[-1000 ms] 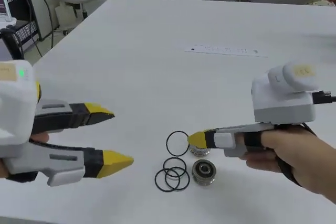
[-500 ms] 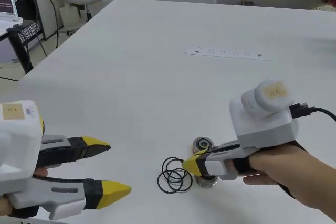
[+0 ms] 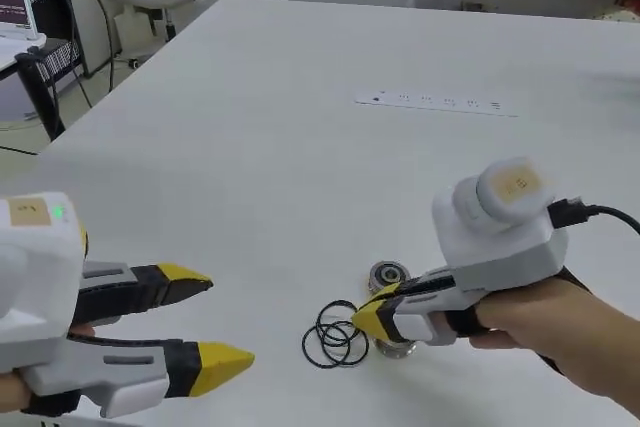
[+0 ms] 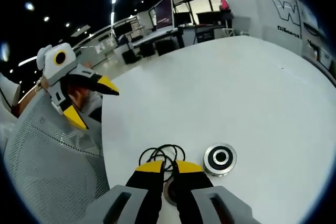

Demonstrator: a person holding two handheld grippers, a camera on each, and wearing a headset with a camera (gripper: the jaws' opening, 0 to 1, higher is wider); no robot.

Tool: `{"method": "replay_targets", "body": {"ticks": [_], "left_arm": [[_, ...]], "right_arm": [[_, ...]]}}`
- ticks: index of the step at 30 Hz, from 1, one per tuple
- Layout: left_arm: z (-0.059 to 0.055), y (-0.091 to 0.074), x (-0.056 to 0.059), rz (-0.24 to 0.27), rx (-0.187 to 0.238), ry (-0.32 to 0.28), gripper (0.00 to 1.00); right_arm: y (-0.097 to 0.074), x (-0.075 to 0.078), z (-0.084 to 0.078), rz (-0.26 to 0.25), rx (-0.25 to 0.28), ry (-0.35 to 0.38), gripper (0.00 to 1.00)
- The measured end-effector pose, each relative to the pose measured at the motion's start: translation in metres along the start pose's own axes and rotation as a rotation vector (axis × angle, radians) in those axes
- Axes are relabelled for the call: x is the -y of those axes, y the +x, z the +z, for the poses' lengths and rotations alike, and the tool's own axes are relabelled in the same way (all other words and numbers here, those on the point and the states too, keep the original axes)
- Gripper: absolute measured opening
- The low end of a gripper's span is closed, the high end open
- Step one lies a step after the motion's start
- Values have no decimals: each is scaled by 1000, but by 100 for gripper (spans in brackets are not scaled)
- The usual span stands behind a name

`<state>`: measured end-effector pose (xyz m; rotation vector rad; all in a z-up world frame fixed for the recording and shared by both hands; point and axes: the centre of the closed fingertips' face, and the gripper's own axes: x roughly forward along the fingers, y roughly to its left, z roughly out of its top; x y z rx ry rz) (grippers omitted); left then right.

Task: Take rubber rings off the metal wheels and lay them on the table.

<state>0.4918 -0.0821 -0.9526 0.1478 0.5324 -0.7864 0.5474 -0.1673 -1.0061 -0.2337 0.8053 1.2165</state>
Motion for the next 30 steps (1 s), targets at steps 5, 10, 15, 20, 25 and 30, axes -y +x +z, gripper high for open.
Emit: {"method": "replay_targets", "body": {"ticks": [5,10,15,20,25,30], "left_arm": [[1,-1,0,5,6,-1,50],[4,-2,0,8,23,-2,50],[5,-2,0,8,30,-10,49],[4,-1,2,-3,26,-4,50],[4,-1,4,-13,25,-6,50],[4,0,6,-24,29,-8,51]], "right_arm": [[-5,3,2,-5,12,16,6],[-14,1,12,-4,42,21,8],[-21,-8,20,4,49,-33,13],[-29,-18,23,24,41,-124,20],[-40,-31,27,54,49,-177,29],[-54,-35,25,57,63,-193,36]]}}
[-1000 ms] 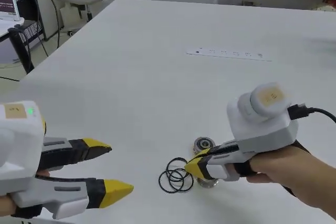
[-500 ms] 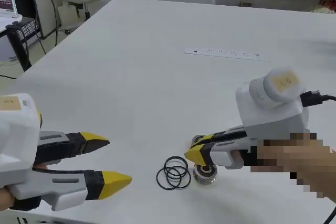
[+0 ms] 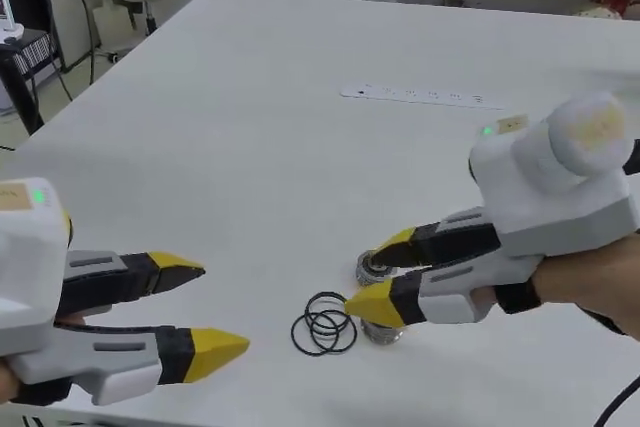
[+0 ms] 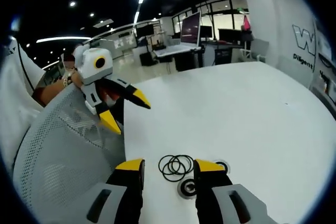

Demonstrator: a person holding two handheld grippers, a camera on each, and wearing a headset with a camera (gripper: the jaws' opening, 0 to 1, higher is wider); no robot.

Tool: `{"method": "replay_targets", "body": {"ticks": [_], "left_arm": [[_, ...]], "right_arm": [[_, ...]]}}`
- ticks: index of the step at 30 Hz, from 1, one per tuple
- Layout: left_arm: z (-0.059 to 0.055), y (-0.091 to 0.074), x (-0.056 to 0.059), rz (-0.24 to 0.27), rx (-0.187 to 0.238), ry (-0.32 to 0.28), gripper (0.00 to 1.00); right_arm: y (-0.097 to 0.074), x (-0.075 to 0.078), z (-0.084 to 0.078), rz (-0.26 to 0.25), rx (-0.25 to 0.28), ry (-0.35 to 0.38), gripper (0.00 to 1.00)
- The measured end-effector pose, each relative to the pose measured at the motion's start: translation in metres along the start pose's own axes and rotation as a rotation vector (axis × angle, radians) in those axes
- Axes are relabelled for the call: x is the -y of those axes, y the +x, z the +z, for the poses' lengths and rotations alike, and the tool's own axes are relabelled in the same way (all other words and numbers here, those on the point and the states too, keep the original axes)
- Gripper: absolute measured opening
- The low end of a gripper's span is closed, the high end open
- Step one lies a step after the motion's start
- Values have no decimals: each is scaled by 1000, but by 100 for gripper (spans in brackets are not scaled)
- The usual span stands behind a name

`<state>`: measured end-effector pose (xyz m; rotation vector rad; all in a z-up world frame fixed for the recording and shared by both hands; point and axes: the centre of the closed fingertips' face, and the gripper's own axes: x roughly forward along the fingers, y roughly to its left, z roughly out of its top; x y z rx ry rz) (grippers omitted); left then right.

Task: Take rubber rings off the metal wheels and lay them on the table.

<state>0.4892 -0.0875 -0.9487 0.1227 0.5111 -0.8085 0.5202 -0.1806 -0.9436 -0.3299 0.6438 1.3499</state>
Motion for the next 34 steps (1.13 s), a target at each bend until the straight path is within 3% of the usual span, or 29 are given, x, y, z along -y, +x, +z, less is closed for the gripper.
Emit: {"method": "replay_targets", "body": {"ticks": [9,14,23,30,34], "left_arm": [[0,1,2,-14,3,-7,54],[2,1,1,-12,14,-14,62],[5,2,0,-4,28,-29,76],[6,4,0,-8,40,-52,90],[4,5,1,-11,29,-53,93]], "right_arm": [[-33,5,-11,-50,46,22,51],[-51,7,-22,-87,68,42,61],[-83,22,-52,-211,154,184,77],[-96,26,-71,-282,183,241,87],[-97,24,-79,-297,181,266,93]]}}
